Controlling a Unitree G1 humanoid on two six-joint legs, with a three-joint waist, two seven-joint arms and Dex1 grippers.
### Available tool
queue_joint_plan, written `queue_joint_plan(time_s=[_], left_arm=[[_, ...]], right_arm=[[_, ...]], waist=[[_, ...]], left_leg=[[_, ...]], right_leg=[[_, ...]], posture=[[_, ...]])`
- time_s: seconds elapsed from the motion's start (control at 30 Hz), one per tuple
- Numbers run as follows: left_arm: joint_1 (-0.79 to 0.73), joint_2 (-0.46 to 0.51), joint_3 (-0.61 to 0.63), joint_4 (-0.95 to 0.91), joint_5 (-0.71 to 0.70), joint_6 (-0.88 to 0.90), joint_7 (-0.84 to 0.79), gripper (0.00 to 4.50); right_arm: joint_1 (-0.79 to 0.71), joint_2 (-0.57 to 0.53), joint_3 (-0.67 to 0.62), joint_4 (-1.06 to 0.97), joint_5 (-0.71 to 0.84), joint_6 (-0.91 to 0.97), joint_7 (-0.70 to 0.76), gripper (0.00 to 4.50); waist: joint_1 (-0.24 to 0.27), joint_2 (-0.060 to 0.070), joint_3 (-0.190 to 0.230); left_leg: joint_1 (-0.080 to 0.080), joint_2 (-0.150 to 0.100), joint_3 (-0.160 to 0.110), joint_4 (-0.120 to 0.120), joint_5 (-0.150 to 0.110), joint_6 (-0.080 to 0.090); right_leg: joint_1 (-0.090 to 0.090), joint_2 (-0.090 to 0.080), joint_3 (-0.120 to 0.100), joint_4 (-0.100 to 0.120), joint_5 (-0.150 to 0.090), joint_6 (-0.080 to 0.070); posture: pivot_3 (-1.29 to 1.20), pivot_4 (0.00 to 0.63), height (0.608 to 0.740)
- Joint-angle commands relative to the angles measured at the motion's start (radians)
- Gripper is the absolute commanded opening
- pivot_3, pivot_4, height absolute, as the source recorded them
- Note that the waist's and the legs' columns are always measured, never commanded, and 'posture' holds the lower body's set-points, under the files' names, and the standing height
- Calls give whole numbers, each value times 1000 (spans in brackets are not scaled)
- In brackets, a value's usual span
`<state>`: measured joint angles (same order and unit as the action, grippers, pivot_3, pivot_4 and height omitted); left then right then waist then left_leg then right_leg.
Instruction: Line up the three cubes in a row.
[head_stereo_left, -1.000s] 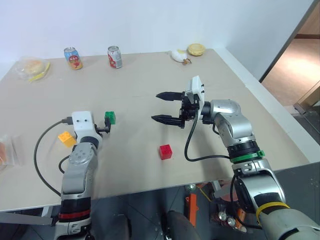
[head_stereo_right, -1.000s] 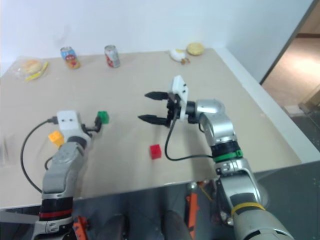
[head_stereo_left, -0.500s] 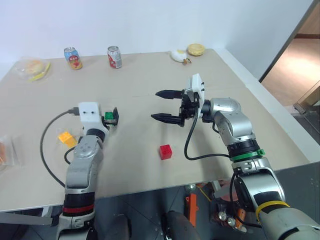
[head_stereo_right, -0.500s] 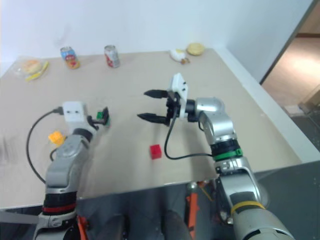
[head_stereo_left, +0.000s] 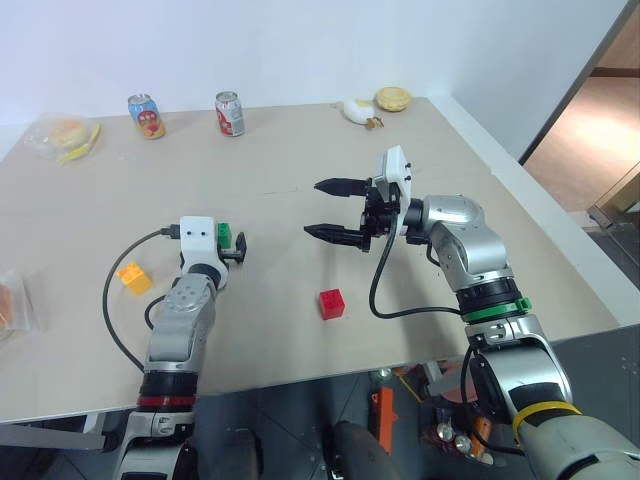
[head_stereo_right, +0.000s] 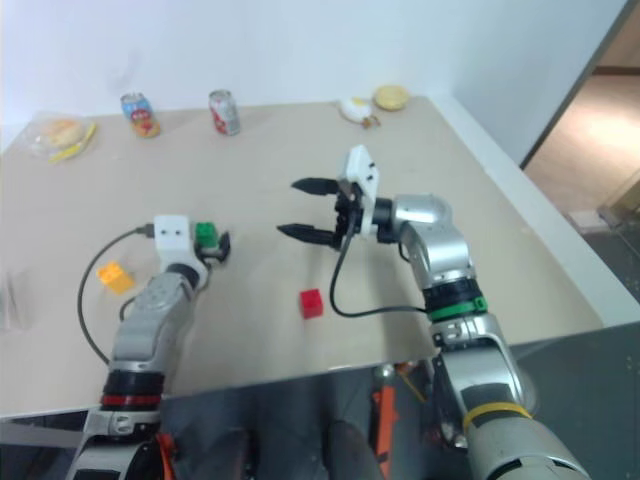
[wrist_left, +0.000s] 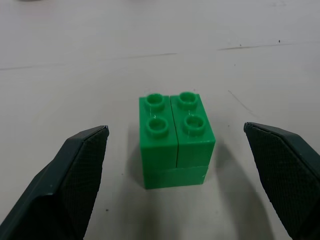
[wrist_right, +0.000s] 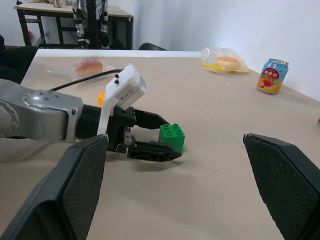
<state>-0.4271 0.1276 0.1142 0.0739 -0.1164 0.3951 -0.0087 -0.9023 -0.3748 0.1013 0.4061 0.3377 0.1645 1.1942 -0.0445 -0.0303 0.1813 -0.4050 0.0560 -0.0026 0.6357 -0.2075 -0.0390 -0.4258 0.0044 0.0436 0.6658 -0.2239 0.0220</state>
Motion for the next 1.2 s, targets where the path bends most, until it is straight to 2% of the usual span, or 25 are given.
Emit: queue_joint_plan(time_s=[0.03, 0.2, 0.4, 0.47, 0.6, 0.77, 0.9, 1.0, 1.2], left_arm=[[-25, -2, 0, -5, 8, -28, 4, 3067], [-28, -8, -6, 6, 10, -37, 0, 1315], [-30, -5, 11, 19, -1, -39, -2, 1289], [-27, 18, 3, 1, -32, -50, -79, 1289], [21, 146, -62, -126, -176, -86, -472, 1289], [137, 392, -139, -219, -283, -184, -963, 1289], [122, 451, -182, -143, -258, -242, -1082, 1289], [107, 444, -215, -118, -255, -243, -1128, 1289], [100, 441, -250, -100, -250, -230, -1171, 1289]], right_arm=[[-14, -10, -33, -47, 16, -5, -3, 4500], [-8, -16, -35, -58, 21, 2, -2, 4500], [1, -22, -36, -74, 27, 11, 1, 4500], [28, -41, -34, -122, 44, 33, 24, 4500], [94, -125, -38, -277, 114, 130, 97, 4500], [143, -223, -30, -408, 185, 234, 176, 4500], [160, -264, -29, -428, 182, 241, 190, 4500], [180, -282, -35, -447, 182, 251, 186, 4500], [220, -297, -49, -487, 189, 265, 154, 4500]], waist=[[0, 0, 0], [0, 0, 0], [0, 0, 0], [0, 0, 0], [0, 0, 0], [-3, 0, 0], [-1, 1, 0], [0, 1, 0], [0, 1, 0]], left_leg=[[0, 0, 0, 0, 0, 0], [0, 0, 0, 0, 0, 0], [0, 0, 0, 0, 0, 0], [0, 0, 0, 0, 0, 0], [-1, 0, 0, 0, 0, 0], [0, 1, 2, -2, -1, -1], [2, 1, 1, -3, -1, -1], [1, 1, 1, -2, 0, 0], [0, 1, 1, -1, -1, 1]], right_leg=[[0, 0, 0, 0, 0, 0], [0, 0, 0, 0, 0, 0], [0, 0, 0, 0, 0, 0], [0, 0, 0, 0, 0, 0], [-1, 0, 0, 0, -1, 1], [-1, 0, 2, -1, -3, 0], [-1, 1, 1, 0, -4, -3], [0, 2, 2, 0, -6, -6], [-1, 2, 4, 0, -4, -1]], posture=[[0, 150, 740], [0, 150, 740], [0, 150, 740], [0, 150, 740], [0, 150, 740], [0, 150, 740], [0, 150, 740], [0, 150, 740], [0, 150, 740]])
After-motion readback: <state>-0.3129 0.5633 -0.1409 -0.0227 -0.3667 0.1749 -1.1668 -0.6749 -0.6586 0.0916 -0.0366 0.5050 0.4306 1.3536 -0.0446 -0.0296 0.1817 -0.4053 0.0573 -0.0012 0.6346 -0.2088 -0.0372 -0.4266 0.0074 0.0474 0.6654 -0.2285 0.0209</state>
